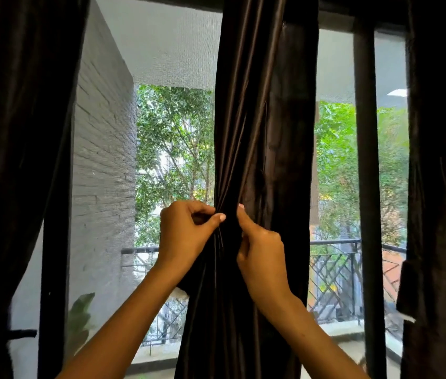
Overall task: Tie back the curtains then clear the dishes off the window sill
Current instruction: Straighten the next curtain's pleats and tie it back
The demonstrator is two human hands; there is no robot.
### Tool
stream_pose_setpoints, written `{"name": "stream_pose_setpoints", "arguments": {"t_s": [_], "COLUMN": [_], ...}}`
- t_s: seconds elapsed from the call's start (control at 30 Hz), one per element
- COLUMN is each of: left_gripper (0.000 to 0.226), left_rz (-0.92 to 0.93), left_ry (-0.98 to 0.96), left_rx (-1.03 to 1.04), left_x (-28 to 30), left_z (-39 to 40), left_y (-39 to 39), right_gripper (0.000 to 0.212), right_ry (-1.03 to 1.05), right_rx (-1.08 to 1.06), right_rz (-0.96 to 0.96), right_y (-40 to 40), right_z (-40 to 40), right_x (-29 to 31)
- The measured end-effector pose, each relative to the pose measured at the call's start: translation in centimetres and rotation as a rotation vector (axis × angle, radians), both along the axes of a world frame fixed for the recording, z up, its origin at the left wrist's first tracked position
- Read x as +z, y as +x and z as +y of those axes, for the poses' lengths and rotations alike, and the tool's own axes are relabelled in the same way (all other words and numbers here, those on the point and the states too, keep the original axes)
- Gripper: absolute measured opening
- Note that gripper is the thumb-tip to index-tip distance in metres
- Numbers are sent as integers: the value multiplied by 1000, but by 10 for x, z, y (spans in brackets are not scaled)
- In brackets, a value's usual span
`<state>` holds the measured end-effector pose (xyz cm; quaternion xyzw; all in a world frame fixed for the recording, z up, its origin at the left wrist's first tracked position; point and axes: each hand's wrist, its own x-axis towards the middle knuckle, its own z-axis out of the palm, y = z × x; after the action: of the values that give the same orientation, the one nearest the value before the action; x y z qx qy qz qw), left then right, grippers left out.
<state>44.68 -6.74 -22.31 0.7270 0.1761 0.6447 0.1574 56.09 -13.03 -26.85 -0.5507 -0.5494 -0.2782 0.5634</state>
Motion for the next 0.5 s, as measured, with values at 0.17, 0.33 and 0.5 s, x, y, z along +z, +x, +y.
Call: {"name": "stream_pose_setpoints", "arguments": {"t_s": [0.17,0.33,0.5], "left_gripper": [10,19,13], "left_rz": [-7,-29,-30], "left_ry": [-24,-47,-80], "left_rx": [-102,-71,-58], "left_x": [-3,0,3], "left_z": [-3,-2,8], "left_y": [-1,2,1], "right_gripper": [72,60,61], "right_ry": [-96,-173,-72], "right_rx": [89,219,172], "right_rz": [-70,-63,277], "right_y": [-3,-4,22], "right_z": [-1,-5,5], "right_x": [4,2,13]}}
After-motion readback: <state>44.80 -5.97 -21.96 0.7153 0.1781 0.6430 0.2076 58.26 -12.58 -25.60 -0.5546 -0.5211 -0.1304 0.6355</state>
